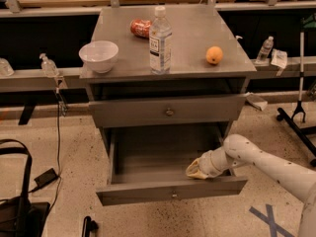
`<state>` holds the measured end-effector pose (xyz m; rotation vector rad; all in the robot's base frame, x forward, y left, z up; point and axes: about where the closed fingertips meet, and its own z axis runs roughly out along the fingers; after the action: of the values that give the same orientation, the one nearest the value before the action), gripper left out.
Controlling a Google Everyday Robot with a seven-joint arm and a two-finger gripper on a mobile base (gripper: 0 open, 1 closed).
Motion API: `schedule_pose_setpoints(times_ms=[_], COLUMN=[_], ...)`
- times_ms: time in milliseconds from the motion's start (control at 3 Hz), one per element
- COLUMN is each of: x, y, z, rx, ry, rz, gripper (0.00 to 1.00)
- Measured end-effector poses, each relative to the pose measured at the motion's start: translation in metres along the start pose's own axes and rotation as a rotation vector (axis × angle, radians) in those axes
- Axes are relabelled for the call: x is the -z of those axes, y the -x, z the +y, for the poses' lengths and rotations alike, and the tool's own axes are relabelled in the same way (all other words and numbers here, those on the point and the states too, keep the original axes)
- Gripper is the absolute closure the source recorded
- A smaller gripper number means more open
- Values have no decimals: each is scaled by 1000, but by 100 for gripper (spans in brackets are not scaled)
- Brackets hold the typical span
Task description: Open middle drawer
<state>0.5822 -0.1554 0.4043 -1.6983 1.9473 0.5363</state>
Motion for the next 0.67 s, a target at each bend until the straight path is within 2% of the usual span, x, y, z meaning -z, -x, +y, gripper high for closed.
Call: schedule_pose_setpoints(times_ms=[667], x=[19], y=[5], z=[-31], rx=[-34], ry=[-95], rz=[-49], gripper=[100])
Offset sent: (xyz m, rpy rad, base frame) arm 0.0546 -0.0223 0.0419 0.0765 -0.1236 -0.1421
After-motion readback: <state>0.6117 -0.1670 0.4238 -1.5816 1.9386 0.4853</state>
